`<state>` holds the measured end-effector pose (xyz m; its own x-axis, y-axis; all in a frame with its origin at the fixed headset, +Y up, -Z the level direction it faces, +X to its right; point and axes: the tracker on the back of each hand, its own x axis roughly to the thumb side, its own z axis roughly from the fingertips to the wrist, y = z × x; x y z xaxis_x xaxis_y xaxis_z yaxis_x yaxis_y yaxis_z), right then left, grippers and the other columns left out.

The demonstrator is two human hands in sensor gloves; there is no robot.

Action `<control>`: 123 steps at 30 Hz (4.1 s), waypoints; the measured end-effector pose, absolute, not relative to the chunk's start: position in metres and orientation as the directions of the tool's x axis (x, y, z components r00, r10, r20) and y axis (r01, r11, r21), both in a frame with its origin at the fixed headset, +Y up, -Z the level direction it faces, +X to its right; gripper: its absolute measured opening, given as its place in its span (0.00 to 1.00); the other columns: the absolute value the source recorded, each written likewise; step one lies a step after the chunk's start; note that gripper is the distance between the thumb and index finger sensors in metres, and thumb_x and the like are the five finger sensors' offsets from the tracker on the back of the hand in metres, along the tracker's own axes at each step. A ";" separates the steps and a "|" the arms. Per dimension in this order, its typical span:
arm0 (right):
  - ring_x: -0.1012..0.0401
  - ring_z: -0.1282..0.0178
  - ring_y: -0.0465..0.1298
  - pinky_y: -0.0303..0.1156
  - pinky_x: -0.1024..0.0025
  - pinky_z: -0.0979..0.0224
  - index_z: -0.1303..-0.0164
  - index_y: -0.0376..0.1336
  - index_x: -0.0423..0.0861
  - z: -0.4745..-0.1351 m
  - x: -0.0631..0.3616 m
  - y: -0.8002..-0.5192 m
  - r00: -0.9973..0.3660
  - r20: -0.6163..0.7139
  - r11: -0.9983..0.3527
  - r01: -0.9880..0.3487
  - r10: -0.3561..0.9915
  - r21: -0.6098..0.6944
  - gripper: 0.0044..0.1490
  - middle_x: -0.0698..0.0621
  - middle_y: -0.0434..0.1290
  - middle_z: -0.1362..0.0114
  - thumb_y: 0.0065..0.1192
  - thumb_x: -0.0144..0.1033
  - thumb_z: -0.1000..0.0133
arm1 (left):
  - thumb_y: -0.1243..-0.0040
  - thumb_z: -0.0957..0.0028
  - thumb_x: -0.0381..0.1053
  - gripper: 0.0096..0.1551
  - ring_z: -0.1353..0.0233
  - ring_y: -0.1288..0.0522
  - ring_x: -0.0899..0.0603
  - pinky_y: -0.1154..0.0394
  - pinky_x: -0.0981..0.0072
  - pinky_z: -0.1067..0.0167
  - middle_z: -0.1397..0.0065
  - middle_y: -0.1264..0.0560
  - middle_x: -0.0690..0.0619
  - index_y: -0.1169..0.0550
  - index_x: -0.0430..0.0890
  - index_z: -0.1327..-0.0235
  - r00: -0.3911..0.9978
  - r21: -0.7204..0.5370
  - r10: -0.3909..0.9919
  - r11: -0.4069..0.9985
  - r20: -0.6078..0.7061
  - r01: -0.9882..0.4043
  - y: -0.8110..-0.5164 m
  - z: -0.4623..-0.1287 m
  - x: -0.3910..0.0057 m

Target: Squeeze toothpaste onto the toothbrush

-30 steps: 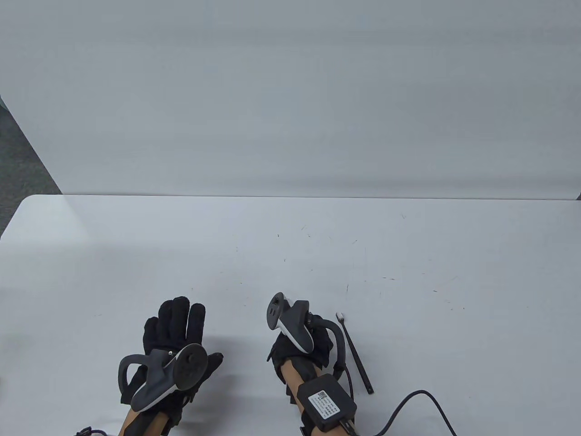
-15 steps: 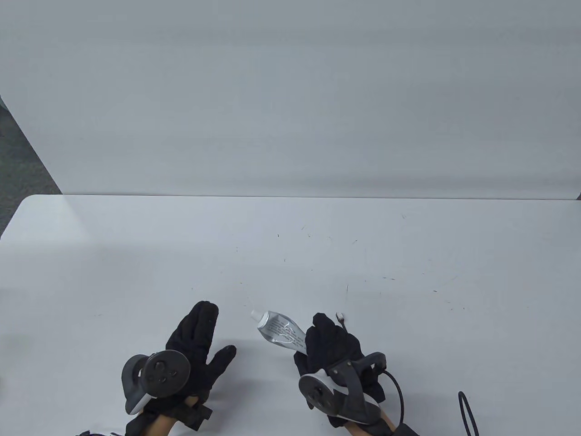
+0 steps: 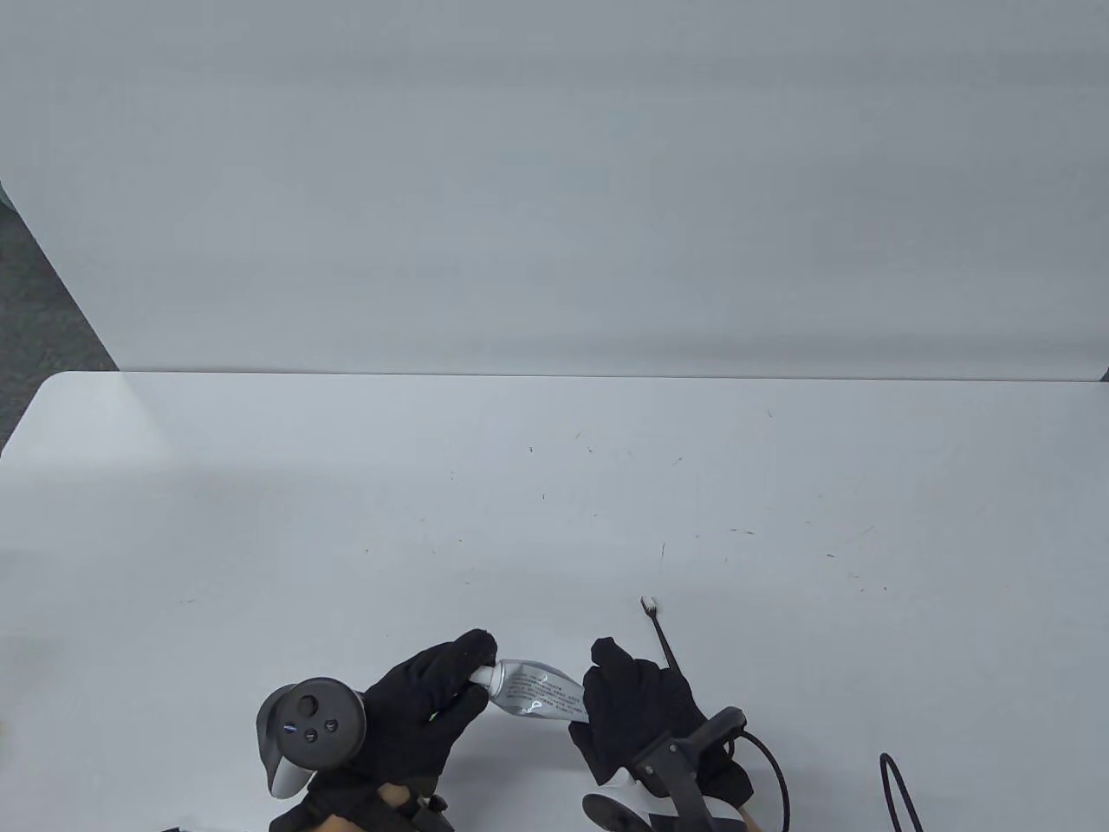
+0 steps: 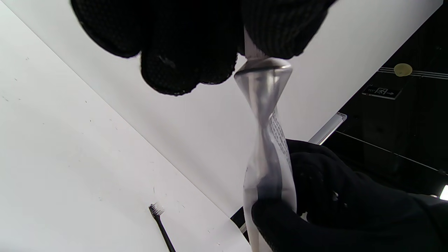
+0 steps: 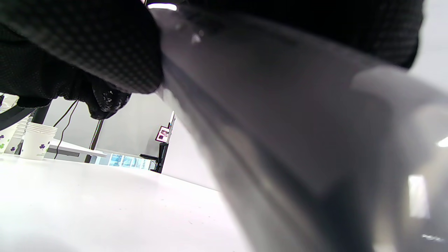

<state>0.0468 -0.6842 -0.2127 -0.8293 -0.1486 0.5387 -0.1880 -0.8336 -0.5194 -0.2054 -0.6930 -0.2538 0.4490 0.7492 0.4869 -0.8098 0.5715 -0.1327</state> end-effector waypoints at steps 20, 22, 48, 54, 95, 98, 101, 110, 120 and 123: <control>0.48 0.53 0.82 0.82 0.52 0.59 0.55 0.70 0.34 -0.207 0.042 -0.677 -0.826 0.521 -0.807 -0.148 -0.217 -0.571 0.33 0.39 0.70 0.35 0.73 0.45 0.60 | 0.46 0.52 0.56 0.37 0.42 0.22 0.39 0.31 0.34 0.35 0.34 0.27 0.48 0.40 0.52 0.28 0.413 -0.236 0.805 0.539 0.425 -0.809 -0.701 -0.262 -0.209; 0.48 0.53 0.82 0.83 0.52 0.59 0.55 0.70 0.34 -0.206 0.043 -0.677 -0.827 0.523 -0.811 -0.156 -0.205 -0.564 0.33 0.39 0.70 0.35 0.73 0.45 0.60 | 0.44 0.49 0.49 0.34 0.42 0.22 0.39 0.31 0.34 0.35 0.33 0.27 0.47 0.38 0.53 0.27 0.338 -0.284 0.837 0.480 0.429 -0.830 -0.701 -0.261 -0.208; 0.48 0.53 0.82 0.82 0.51 0.58 0.55 0.70 0.34 -0.207 0.040 -0.678 -0.821 0.524 -0.819 -0.130 -0.227 -0.559 0.33 0.39 0.70 0.35 0.73 0.44 0.61 | 0.50 0.54 0.59 0.30 0.53 0.17 0.40 0.25 0.35 0.43 0.50 0.19 0.48 0.26 0.47 0.41 0.493 -0.166 0.798 0.570 0.346 -0.805 -0.707 -0.264 -0.208; 0.48 0.53 0.82 0.82 0.51 0.58 0.55 0.70 0.34 -0.210 0.042 -0.678 -0.827 0.521 -0.822 -0.139 -0.210 -0.552 0.33 0.40 0.70 0.35 0.73 0.44 0.61 | 0.43 0.49 0.48 0.35 0.43 0.21 0.40 0.30 0.35 0.36 0.34 0.28 0.46 0.39 0.52 0.27 0.344 -0.294 0.850 0.475 0.400 -0.829 -0.703 -0.264 -0.208; 0.48 0.53 0.82 0.82 0.51 0.58 0.54 0.70 0.33 -0.214 0.044 -0.685 -0.832 0.533 -0.856 -0.154 -0.158 -0.494 0.29 0.40 0.70 0.35 0.70 0.44 0.53 | 0.40 0.53 0.48 0.30 0.46 0.18 0.41 0.26 0.39 0.40 0.41 0.21 0.51 0.30 0.50 0.34 0.433 -0.212 0.827 0.524 0.358 -0.825 -0.706 -0.266 -0.212; 0.48 0.53 0.82 0.82 0.51 0.58 0.54 0.70 0.33 -0.215 0.045 -0.685 -0.834 0.532 -0.854 -0.163 -0.148 -0.494 0.30 0.40 0.70 0.35 0.70 0.44 0.53 | 0.45 0.53 0.58 0.29 0.52 0.16 0.40 0.24 0.38 0.45 0.48 0.18 0.49 0.24 0.48 0.40 0.442 -0.174 0.843 0.506 0.308 -0.845 -0.707 -0.268 -0.219; 0.48 0.52 0.82 0.82 0.51 0.58 0.54 0.71 0.33 -0.218 0.049 -0.683 -0.845 0.518 -0.853 -0.169 -0.133 -0.495 0.29 0.40 0.70 0.35 0.70 0.43 0.53 | 0.41 0.54 0.58 0.29 0.53 0.16 0.38 0.24 0.37 0.47 0.49 0.17 0.46 0.22 0.46 0.42 0.484 -0.060 0.826 0.520 0.289 -0.852 -0.697 -0.271 -0.235; 0.48 0.52 0.82 0.82 0.51 0.58 0.54 0.70 0.33 -0.223 0.068 -0.674 -0.878 0.476 -0.839 -0.229 -0.041 -0.494 0.29 0.40 0.70 0.34 0.70 0.43 0.53 | 0.30 0.55 0.45 0.30 0.44 0.19 0.38 0.27 0.36 0.40 0.39 0.21 0.46 0.22 0.49 0.36 0.957 0.221 0.287 0.932 0.041 -0.289 -0.695 -0.293 -0.302; 0.47 0.52 0.82 0.82 0.50 0.58 0.54 0.71 0.33 -0.227 0.069 -0.677 -0.879 0.475 -0.856 -0.213 -0.042 -0.471 0.29 0.39 0.70 0.34 0.71 0.43 0.53 | 0.26 0.56 0.44 0.28 0.38 0.19 0.38 0.30 0.35 0.35 0.38 0.18 0.49 0.18 0.51 0.39 0.985 -0.069 -0.170 0.983 -0.031 0.167 -0.755 -0.326 -0.292; 0.48 0.52 0.82 0.82 0.50 0.58 0.54 0.71 0.33 -0.227 0.069 -0.679 -0.877 0.478 -0.857 -0.216 -0.040 -0.469 0.29 0.39 0.70 0.34 0.71 0.43 0.53 | 0.26 0.56 0.44 0.28 0.37 0.20 0.38 0.30 0.35 0.35 0.37 0.18 0.49 0.18 0.52 0.39 0.984 -0.079 -0.174 0.982 -0.038 0.171 -0.755 -0.327 -0.290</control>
